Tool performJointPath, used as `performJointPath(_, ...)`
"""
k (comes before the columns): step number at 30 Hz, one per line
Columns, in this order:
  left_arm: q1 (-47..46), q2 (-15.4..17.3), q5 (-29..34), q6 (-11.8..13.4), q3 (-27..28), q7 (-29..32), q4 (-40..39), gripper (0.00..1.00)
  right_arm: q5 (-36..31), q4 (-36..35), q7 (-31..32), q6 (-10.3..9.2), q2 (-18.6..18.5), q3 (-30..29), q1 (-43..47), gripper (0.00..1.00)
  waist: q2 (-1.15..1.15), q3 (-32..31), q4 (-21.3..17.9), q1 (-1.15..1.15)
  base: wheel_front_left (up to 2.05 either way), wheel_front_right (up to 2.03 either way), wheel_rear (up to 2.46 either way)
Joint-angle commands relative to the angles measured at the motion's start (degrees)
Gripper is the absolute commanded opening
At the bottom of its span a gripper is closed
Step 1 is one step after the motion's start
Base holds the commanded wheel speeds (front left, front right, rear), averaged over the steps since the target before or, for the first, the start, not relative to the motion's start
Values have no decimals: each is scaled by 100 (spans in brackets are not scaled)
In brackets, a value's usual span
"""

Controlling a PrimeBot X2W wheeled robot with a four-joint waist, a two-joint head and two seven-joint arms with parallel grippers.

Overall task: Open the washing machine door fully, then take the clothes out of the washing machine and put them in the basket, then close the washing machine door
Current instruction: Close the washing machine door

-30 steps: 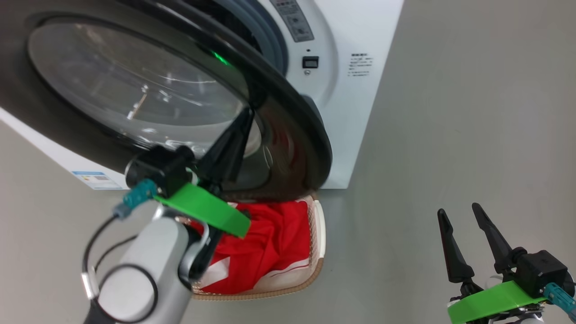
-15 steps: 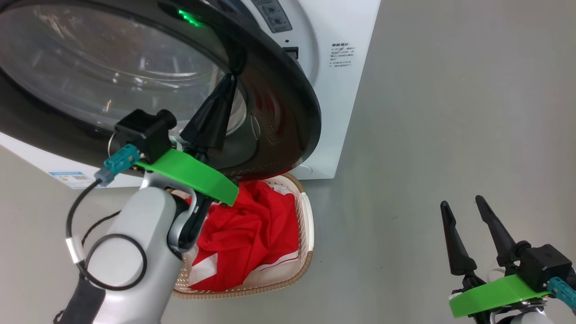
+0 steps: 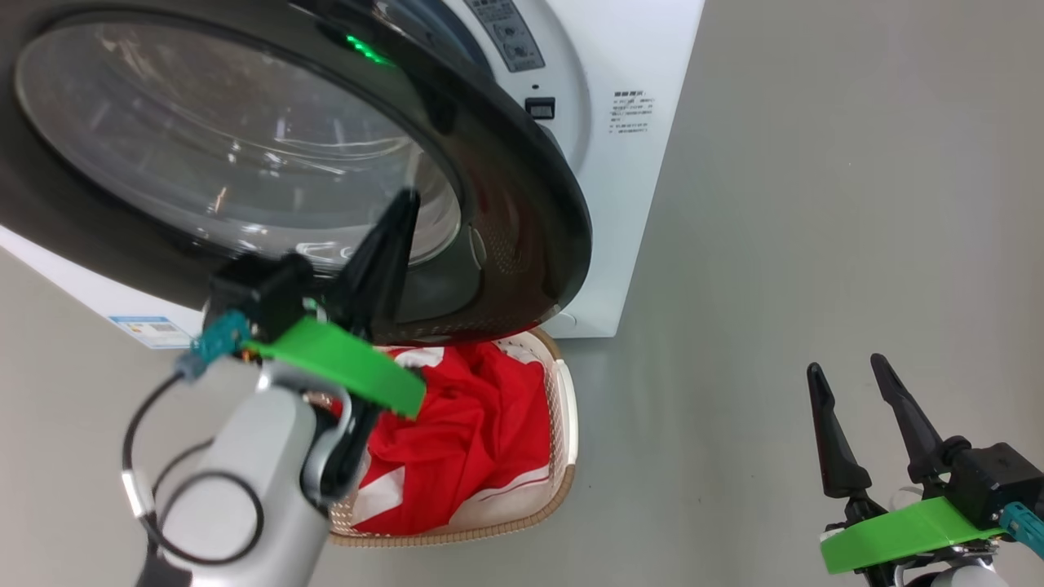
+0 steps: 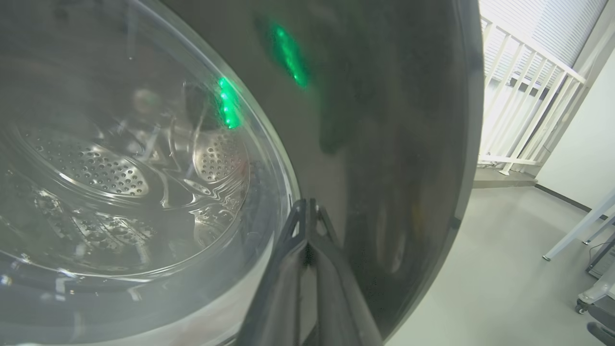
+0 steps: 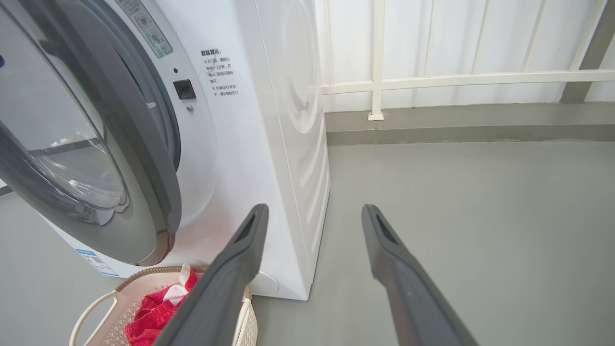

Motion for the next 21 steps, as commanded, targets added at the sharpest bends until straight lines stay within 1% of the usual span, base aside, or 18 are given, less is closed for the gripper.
performJointPath(1,55,170,-64,-33,216,-44,-168,0,-6,-144,-36,36,-12,115,-35,100,0,-38,25,0,0,0,0)
performJointPath(9,871,228,-148,-33,443,-44,-222,0,-2,-128,-36,36,-65,43,187,100,0,-251,148,0,0,0,0)
performJointPath(16,1539,290,-115,-33,807,-44,-296,0,17,-135,-36,36,-154,-18,407,100,0,-411,221,0,0,0,0)
performJointPath(21,2101,321,-74,-33,1079,-44,-408,0,23,-137,-36,36,-177,-107,609,100,0,-552,196,0,0,0,0)
